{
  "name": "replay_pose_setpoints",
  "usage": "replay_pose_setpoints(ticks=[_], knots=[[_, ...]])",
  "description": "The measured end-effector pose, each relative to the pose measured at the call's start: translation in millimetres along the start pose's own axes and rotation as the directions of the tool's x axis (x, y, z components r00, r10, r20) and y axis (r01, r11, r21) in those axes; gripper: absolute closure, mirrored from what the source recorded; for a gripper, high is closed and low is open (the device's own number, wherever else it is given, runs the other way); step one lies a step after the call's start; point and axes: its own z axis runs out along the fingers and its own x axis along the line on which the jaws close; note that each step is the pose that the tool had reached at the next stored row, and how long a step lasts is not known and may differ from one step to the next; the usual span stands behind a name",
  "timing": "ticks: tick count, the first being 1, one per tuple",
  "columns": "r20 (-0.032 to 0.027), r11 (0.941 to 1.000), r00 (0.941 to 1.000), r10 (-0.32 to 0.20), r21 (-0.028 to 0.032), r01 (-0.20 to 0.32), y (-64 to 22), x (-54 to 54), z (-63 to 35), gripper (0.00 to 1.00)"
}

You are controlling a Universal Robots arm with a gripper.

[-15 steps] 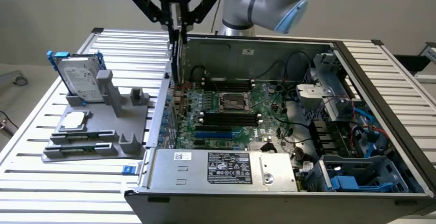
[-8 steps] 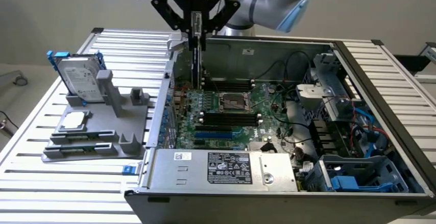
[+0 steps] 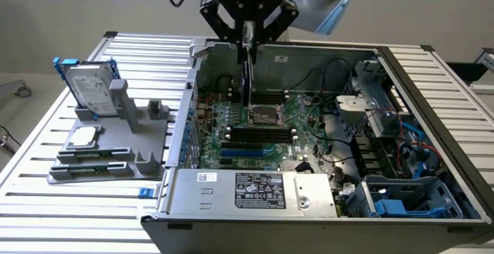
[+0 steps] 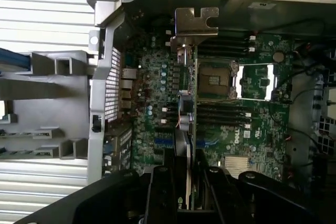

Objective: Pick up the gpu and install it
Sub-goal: 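Pick up the gpu and move the gpu toward the slot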

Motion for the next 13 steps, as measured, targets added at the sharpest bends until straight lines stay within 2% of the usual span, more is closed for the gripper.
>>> replay_pose_setpoints(ticks=[5,13], knots=[[-0.0005,1.0,1.0,0.001,0.0086,-0.001,-1.6,-17.5,4.6,0.74],[0.0005,0.9998,0.9999,0.017,0.0094,-0.017,-3.2,-32.1,18.2,0.74]])
